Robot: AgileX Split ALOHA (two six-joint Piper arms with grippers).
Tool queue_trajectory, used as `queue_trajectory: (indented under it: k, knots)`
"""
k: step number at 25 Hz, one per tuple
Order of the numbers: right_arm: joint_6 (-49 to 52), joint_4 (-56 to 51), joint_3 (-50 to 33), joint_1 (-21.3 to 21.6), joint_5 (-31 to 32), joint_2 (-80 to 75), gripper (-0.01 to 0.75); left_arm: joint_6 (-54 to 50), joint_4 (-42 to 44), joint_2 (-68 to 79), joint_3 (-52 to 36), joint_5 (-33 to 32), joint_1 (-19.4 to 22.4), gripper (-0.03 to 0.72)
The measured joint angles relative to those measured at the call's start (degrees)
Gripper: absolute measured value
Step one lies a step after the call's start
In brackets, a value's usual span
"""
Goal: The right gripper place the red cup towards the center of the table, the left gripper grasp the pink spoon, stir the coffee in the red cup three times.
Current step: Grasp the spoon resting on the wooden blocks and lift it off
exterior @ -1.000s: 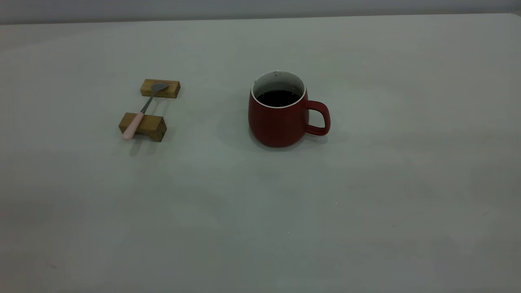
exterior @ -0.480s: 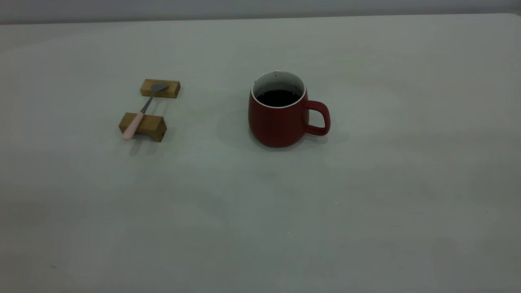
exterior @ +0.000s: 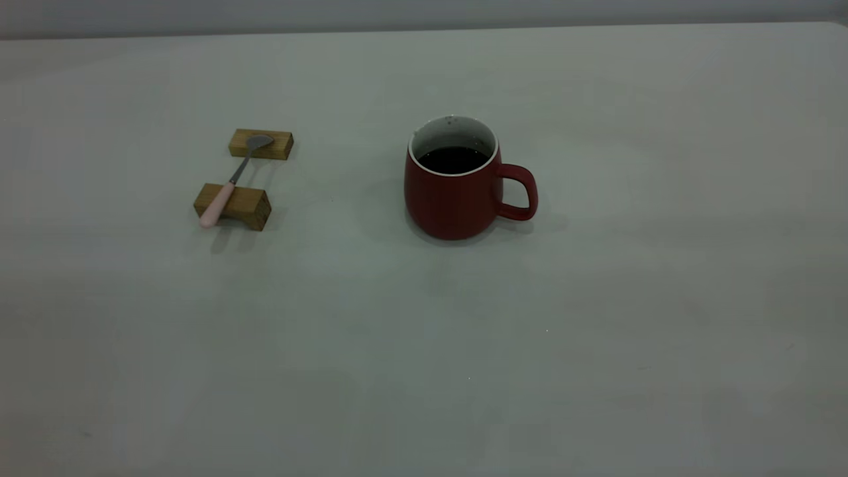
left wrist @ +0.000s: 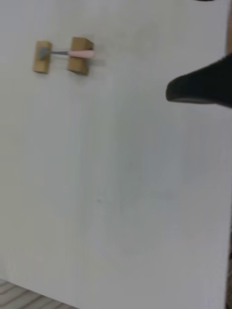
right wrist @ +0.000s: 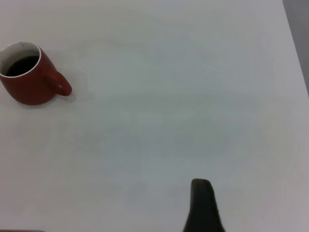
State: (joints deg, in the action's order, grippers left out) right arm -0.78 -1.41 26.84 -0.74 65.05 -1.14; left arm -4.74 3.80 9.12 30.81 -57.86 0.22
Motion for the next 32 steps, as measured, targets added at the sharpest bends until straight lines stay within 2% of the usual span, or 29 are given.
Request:
queue_trajectory:
  k: [5, 10, 14, 21, 32]
  knots:
    - [0.0, 0.0, 0.0, 0.0, 0.0, 0.0, 0.591, -0.3, -1.4, 20.3, 3.6, 9.5, 0.0, 0.605]
    - [0.0, 0.0, 0.0, 0.0, 0.0, 0.0, 0.591, -0.2, -3.8, 42.7, 8.8, 19.0, 0.0, 0.624]
    - [0.0, 0.0, 0.0, 0.0, 0.0, 0.0, 0.591, 1.3, -6.2, 58.7, 14.3, 21.3, -1.0, 0.624]
    - [0.0, 0.0, 0.0, 0.0, 0.0, 0.0, 0.591, 2.0, -7.0, 79.5, 20.9, 28.2, -6.1, 0.624]
    - [0.0, 0.0, 0.0, 0.0, 0.0, 0.0, 0.591, 2.4, -7.1, 102.1, 27.8, 32.7, -9.0, 0.622]
